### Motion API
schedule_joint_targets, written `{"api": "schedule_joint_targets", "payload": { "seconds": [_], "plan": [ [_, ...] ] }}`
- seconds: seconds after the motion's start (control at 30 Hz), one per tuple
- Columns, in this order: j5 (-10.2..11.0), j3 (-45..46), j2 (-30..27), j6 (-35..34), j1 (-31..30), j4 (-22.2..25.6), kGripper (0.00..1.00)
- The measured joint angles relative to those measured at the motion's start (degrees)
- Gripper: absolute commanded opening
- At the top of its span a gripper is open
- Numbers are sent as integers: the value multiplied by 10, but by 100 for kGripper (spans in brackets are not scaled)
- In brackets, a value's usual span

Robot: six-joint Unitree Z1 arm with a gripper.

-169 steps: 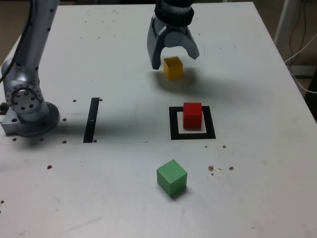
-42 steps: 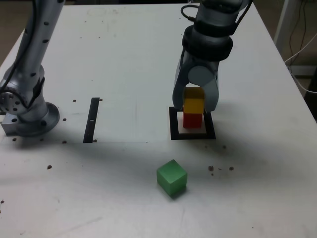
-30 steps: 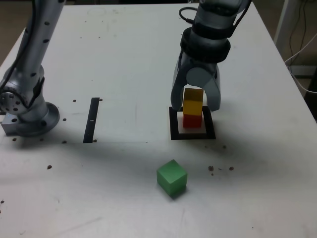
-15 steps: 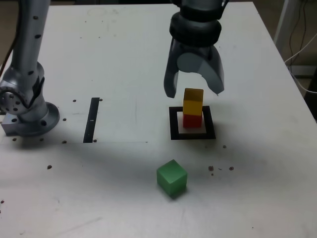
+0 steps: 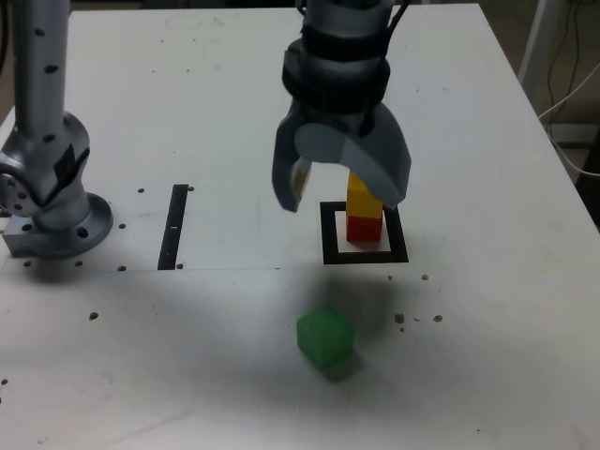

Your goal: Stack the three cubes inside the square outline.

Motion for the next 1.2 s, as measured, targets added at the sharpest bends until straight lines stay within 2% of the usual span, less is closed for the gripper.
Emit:
{"api": "schedule_joint_targets", "payload": {
  "seconds": [0.23, 0.43, 0.67, 0.9, 1.13, 1.2],
  "plan": [
    [-9, 6, -1, -28, -60, -6, 99],
    [-19, 7, 21, -40, -97, -21, 99],
    [-22, 7, 40, -32, -107, -35, 99],
    [-8, 23, 40, 57, -116, -67, 99],
    [36, 59, 37, 134, -140, -77, 99],
    [40, 66, 36, 137, -144, -80, 99]
  ]
}}
